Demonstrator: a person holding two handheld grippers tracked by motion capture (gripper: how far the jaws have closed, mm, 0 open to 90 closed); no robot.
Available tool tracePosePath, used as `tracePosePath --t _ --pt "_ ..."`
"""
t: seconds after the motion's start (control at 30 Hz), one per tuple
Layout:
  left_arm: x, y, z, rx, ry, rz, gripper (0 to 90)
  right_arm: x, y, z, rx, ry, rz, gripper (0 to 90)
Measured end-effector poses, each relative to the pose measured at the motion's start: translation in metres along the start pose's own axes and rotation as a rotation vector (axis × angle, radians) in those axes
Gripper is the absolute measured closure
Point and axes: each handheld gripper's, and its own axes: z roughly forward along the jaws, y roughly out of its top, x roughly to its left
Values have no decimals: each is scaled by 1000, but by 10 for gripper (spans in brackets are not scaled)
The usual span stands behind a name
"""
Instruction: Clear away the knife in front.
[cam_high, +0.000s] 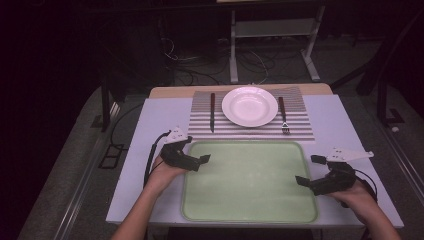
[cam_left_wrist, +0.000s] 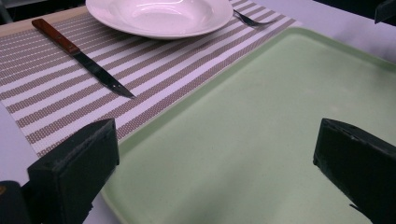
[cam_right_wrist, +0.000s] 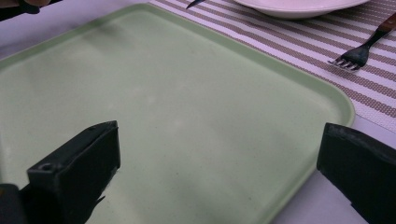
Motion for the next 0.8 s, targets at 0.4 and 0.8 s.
tracePosePath --t 0.4,0.8 --pt "4 6 6 -4 2 0 1 0 0 0 -3 1 4 0" --pt "10 11 13 -6 6 -4 1 0 0 -1 -6 1 6 0"
